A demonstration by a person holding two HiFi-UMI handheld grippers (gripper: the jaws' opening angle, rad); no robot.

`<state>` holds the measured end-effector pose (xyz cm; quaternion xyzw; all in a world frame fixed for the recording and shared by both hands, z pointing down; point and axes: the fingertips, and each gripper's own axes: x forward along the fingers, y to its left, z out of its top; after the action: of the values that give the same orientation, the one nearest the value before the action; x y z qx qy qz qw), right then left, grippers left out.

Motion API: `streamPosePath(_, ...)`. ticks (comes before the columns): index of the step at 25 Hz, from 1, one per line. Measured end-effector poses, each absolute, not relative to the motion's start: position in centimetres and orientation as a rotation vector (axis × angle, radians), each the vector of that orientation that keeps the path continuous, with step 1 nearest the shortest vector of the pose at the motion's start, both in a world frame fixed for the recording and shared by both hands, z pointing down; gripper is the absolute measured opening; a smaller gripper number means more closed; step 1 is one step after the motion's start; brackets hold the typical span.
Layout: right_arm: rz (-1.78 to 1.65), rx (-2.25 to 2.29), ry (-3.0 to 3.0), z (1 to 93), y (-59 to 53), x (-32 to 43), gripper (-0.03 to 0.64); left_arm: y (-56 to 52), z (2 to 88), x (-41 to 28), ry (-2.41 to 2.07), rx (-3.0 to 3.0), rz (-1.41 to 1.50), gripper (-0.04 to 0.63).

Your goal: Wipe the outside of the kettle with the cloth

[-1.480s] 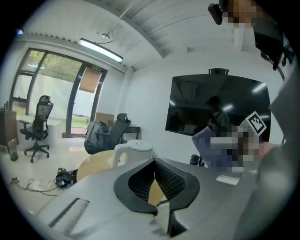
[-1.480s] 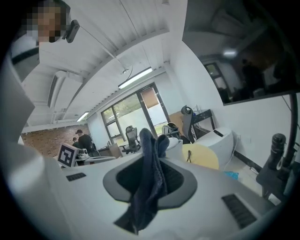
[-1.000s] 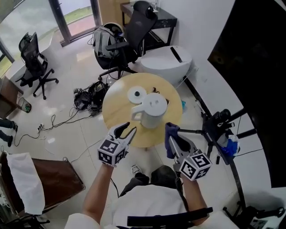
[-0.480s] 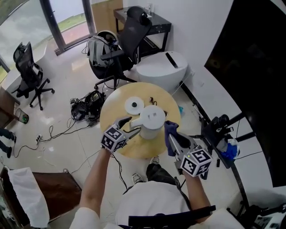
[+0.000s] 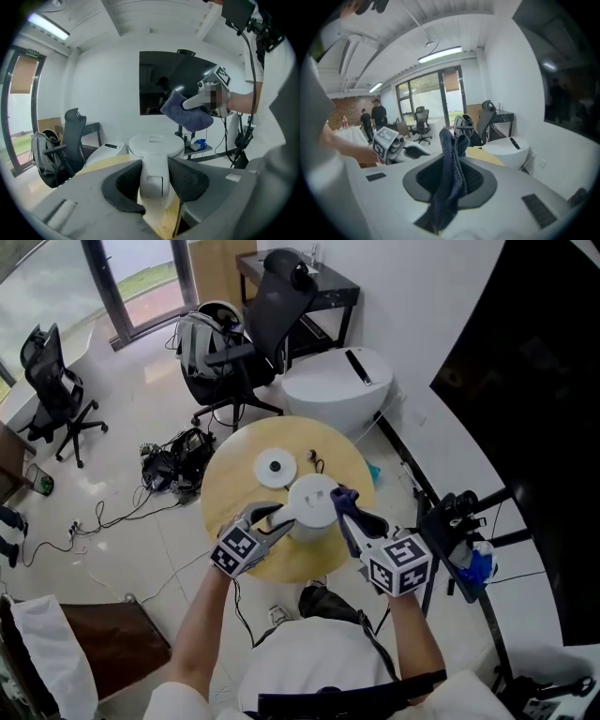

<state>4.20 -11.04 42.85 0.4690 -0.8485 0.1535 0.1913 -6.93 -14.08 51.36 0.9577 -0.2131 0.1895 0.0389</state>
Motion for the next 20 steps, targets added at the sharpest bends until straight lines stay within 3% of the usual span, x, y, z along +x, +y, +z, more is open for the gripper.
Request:
streamPosePath(12, 0.182, 0.604, -2.133, 48.0, -11.5, -4.8, 0.081, -13.8, 51.6, -6.5, -0.661, 2.922, 0.607, 0.175)
streamPosePath(20, 0.138, 0.615, -2.133, 48.3, -16.0, -6.3, 0.083, -13.7, 51.6, -6.4, -0.665, 2.917, 0.613, 0.173)
